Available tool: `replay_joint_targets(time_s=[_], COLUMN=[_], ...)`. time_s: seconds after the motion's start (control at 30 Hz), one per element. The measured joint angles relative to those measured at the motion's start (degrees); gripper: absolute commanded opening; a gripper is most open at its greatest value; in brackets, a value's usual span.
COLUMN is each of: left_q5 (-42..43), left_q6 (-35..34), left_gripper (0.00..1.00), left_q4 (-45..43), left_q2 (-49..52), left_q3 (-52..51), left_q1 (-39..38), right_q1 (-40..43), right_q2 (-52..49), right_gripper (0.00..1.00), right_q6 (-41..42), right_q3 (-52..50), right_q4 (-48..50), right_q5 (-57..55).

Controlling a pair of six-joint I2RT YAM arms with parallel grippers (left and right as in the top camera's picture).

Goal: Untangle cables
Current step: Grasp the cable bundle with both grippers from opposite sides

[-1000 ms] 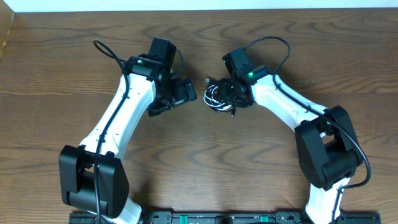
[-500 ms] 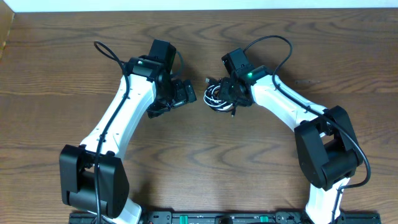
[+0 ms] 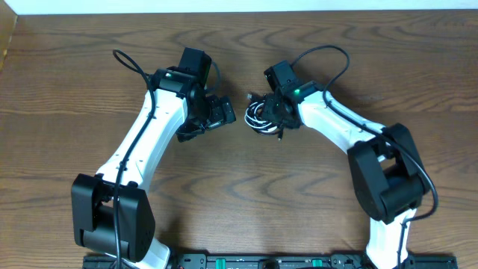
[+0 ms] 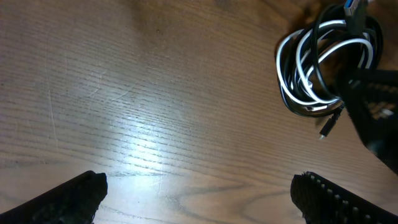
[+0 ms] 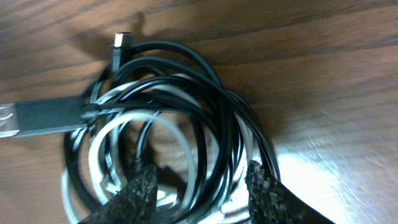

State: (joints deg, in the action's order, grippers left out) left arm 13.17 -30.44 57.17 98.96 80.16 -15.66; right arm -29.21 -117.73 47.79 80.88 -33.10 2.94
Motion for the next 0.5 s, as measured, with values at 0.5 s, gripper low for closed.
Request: replay_joint_targets(time_s=[0.5], left_q5=[0.00], left_q6=[0.00], left_gripper=[1.00], left_q4=[0.00], left_q2=[0.00], left_q3=[0.00], left_q1=[0.00], right_q1=[0.04], right_q2=[1.62], right_gripper=[0.01], right_q6=[-3.85], right_q3=[-0.07], right_q4=[-0.50], right_q5=[4.63])
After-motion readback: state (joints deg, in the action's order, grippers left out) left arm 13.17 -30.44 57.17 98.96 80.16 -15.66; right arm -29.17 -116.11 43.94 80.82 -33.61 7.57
